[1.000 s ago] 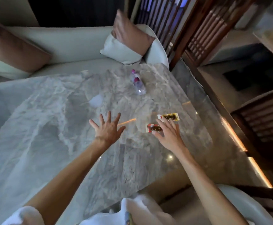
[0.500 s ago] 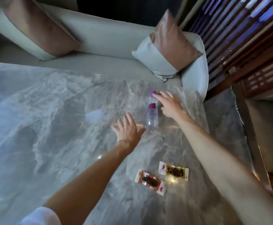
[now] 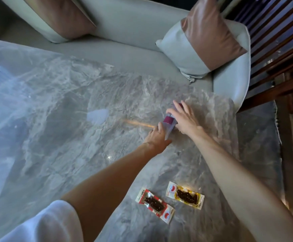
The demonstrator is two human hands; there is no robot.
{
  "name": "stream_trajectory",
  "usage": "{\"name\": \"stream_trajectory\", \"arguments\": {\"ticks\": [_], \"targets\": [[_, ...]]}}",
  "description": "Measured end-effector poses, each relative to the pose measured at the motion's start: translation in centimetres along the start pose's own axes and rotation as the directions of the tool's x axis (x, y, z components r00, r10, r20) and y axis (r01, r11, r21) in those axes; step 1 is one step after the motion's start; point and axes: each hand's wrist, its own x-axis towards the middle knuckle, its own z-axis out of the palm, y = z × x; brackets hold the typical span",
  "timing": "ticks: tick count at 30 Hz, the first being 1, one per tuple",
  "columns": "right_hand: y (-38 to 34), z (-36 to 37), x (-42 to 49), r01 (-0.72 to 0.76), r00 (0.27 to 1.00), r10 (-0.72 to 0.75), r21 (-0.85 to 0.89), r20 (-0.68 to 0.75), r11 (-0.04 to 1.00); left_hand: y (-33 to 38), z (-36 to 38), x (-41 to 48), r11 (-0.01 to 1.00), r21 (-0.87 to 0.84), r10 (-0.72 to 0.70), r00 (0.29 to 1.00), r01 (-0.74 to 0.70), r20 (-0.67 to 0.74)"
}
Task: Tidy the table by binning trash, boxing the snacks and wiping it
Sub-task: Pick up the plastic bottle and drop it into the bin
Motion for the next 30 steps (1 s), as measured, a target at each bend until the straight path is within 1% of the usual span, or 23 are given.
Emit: {"name": "stream_trajectory", "arguments": {"ticks": [2, 4, 6, 8, 13, 17, 20, 22, 24, 25, 26, 28, 29, 30], "targets": [[-0.9, 1.1, -1.6, 0.002, 1.000, -0.002, 0.012, 0.001, 1.000, -1.0, 0.4, -0.8, 0.999, 0.040, -0.002, 1.000, 0.002, 0.003], [-2.2, 2.1, -3.4, 0.043, 0.999, -0.042, 0.039, -0.027, 0.998, -2.4, 0.7, -2.0, 0.990, 0.139, 0.000, 1.000, 0.003, -0.024], [-4.1, 2.9, -5.2, 0.084, 0.994, -0.076, 0.096, -0.084, 0.992, -4.3, 0.8, -3.6, 0.966, 0.258, 0.011, 0.999, 0.002, -0.048], [-6.2, 3.6, -6.9, 0.090, 0.987, -0.067, 0.152, -0.146, 0.984, -6.5, 0.7, -5.6, 0.954, 0.299, 0.046, 0.996, -0.021, -0.075], [-12.9, 3.9, -11.2, 0.076, 0.958, -0.008, 0.224, -0.287, 0.972, -12.9, -1.7, -11.9, 0.942, 0.304, 0.204, 0.964, -0.145, -0.172], [-20.5, 3.1, -14.3, 0.055, 0.949, 0.046, 0.306, -0.313, 0.950, -18.9, -4.8, -18.6, 0.939, 0.247, 0.303, 0.913, -0.238, -0.273], [-27.4, 2.4, -16.2, 0.111, 0.946, 0.002, 0.329, -0.325, 0.938, -24.3, -7.6, -24.5, 0.945, 0.167, 0.323, 0.885, -0.281, -0.335], [-32.5, 1.9, -16.9, 0.179, 0.956, -0.071, 0.374, -0.283, 0.910, -28.2, -9.7, -29.0, 0.952, 0.113, 0.304, 0.867, -0.283, -0.394], [-37.5, 1.4, -17.4, 0.200, 0.975, -0.118, 0.508, -0.188, 0.838, -32.2, -11.7, -33.6, 0.965, 0.067, 0.257, 0.850, -0.255, -0.460], [-40.2, 1.0, -17.5, 0.168, 0.985, -0.111, 0.602, -0.131, 0.780, -34.5, -12.8, -36.1, 0.971, 0.048, 0.226, 0.839, -0.234, -0.494], [-43.0, 0.5, -17.6, 0.109, 0.994, -0.093, 0.704, -0.062, 0.702, -36.7, -13.7, -38.5, 0.977, 0.031, 0.195, 0.824, -0.211, -0.532], [-49.1, -0.3, -17.5, -0.040, 0.993, -0.076, 0.878, 0.087, 0.476, -41.0, -15.4, -43.3, 0.986, 0.006, 0.134, 0.778, -0.165, -0.614], [-52.2, -0.4, -17.4, -0.117, 0.981, -0.104, 0.929, 0.162, 0.350, -42.9, -16.0, -45.7, 0.991, 0.001, 0.104, 0.751, -0.137, -0.652], [-55.6, -0.4, -17.4, -0.189, 0.958, -0.171, 0.957, 0.229, 0.222, -44.6, -16.6, -48.1, 0.995, -0.001, 0.075, 0.721, -0.105, -0.689]]}}
